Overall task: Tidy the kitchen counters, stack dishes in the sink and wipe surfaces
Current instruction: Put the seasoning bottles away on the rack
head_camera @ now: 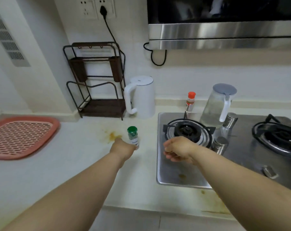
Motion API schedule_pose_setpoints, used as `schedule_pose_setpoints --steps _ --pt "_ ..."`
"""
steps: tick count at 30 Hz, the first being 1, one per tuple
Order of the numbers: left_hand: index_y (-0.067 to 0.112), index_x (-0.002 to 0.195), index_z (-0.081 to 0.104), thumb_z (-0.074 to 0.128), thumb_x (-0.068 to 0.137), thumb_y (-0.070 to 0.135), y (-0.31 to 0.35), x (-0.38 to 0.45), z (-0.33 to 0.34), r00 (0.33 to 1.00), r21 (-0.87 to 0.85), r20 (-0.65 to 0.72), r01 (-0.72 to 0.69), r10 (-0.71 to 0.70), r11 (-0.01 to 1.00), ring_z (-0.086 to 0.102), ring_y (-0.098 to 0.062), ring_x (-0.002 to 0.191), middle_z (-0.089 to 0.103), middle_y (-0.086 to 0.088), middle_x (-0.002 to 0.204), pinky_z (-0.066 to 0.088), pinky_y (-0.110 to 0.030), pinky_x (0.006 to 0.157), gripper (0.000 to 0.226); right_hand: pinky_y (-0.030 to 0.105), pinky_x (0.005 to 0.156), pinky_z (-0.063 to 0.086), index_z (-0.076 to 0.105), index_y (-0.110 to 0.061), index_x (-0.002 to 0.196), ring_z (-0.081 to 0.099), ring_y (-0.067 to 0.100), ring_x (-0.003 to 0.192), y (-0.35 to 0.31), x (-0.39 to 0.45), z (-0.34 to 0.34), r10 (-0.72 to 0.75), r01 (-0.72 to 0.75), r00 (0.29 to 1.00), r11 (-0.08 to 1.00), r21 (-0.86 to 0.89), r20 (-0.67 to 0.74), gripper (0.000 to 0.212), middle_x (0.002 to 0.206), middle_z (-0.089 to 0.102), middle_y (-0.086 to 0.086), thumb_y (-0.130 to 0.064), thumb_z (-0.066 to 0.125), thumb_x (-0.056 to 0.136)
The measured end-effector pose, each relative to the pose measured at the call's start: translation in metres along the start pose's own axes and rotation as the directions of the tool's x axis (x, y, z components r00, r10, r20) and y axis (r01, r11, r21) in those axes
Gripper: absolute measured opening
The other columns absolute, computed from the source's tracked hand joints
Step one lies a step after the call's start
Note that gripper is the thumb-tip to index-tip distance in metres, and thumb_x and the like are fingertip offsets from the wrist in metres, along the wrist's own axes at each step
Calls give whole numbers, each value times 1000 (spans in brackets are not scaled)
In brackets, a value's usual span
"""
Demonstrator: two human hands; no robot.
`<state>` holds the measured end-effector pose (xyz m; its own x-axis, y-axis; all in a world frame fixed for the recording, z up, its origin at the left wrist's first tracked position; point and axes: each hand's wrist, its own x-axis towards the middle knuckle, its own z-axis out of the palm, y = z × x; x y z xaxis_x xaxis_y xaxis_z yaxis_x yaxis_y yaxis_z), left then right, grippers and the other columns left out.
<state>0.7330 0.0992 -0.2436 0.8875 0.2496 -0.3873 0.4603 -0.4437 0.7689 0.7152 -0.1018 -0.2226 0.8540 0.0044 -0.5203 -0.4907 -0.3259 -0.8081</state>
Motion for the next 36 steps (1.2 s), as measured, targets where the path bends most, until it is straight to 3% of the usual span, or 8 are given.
schedule_pose_setpoints --steps 8,11,14,19,22,25,29,36 --pt "16 148 25 82 70 31 -3 100 1 986 29 165 -43 37 999 46 -26 128 41 -8 146 41 -33 104 97 29 57 43 57 -14 94 51 24 65 -21 103 48 49 -50 998 999 12 49 21 89 58 21 6 53 88" --pt "17 123 55 82 71 25 -3 117 9 975 39 203 -98 88 994 58 -21 105 61 -5 123 47 -29 91 60 32 61 38 56 -9 99 47 27 69 -18 120 43 83 -85 995 995 46 48 23 89 55 23 9 49 87" --pt "17 110 60 80 73 20 5 121 9 969 12 217 -122 117 992 61 -22 98 66 -6 110 48 -29 85 42 34 65 40 56 -10 91 48 25 64 -23 132 30 79 -80 997 994 70 16 23 88 54 21 11 47 88" --pt "17 114 60 77 76 22 44 128 9 957 -65 226 -172 182 983 61 -22 102 64 -4 112 48 -29 86 42 24 53 32 52 -8 78 45 21 53 -47 136 0 35 -29 993 998 50 -116 24 75 50 18 13 42 85" --pt "18 106 60 76 78 20 82 131 18 932 -147 257 -222 254 964 60 -20 100 65 -3 110 46 -28 87 33 33 59 48 51 -13 72 52 23 64 -56 145 -31 4 16 945 998 58 -327 25 75 53 13 7 46 87" --pt "20 106 59 75 79 19 114 138 33 908 -179 294 -253 297 951 60 -19 101 65 -2 112 44 -27 84 31 42 84 52 58 -5 98 56 29 83 -58 155 -62 13 31 868 996 80 -497 11 88 56 13 -2 53 88" --pt "18 117 58 74 80 18 146 155 56 896 -192 315 -263 313 946 60 -19 105 64 -1 116 43 -26 85 40 43 97 48 44 -5 131 56 35 109 -67 180 -100 35 4 796 998 63 -604 46 115 55 15 -4 55 86" --pt "19 120 56 73 81 17 162 187 86 910 -185 320 -212 263 960 59 -16 100 63 0 114 44 -26 82 42 42 90 50 39 -7 128 57 31 98 -73 259 -140 79 31 768 987 160 -636 52 108 55 11 -15 62 83"
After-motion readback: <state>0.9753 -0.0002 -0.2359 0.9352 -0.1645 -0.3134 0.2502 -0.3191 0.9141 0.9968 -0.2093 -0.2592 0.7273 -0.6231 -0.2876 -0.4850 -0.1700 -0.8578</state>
